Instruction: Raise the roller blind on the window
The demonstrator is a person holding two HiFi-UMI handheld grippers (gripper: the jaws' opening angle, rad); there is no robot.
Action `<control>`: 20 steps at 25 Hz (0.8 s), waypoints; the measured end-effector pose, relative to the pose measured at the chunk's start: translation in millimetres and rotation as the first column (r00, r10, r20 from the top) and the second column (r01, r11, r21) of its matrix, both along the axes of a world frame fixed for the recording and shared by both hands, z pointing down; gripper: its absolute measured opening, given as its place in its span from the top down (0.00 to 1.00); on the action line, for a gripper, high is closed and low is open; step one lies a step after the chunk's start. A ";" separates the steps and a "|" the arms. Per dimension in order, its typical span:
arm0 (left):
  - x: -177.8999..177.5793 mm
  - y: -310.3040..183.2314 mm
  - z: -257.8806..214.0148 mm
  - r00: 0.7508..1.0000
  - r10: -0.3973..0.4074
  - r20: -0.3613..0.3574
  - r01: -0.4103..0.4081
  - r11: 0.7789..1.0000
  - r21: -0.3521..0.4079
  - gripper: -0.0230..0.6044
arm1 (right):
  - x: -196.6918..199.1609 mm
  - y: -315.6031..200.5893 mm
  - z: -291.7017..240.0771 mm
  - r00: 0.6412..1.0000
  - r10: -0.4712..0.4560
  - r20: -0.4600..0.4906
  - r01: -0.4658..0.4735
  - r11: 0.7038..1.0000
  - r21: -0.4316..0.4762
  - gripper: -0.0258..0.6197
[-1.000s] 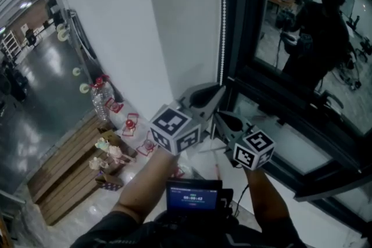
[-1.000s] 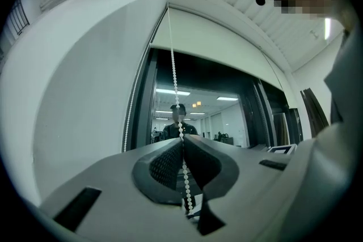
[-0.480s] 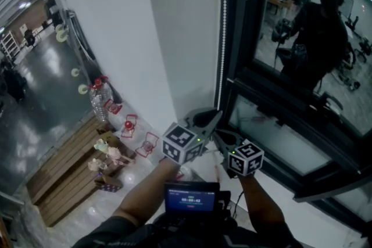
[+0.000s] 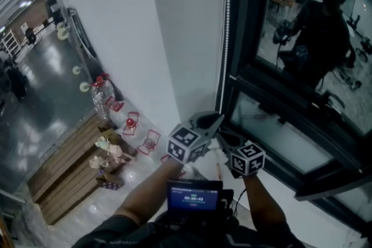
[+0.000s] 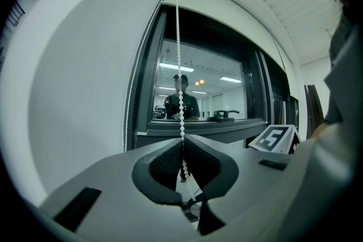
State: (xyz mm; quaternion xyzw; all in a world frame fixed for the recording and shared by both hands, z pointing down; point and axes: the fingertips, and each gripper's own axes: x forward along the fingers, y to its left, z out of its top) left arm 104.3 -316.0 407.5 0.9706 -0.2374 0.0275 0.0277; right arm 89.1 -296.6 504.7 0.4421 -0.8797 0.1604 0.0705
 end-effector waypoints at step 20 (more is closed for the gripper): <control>5.9 24.5 -1.0 0.998 0.069 -0.016 -0.069 0.998 -0.012 0.96 | 2.6 -7.8 -274.1 0.989 -0.075 0.126 -0.007 0.834 0.551 0.87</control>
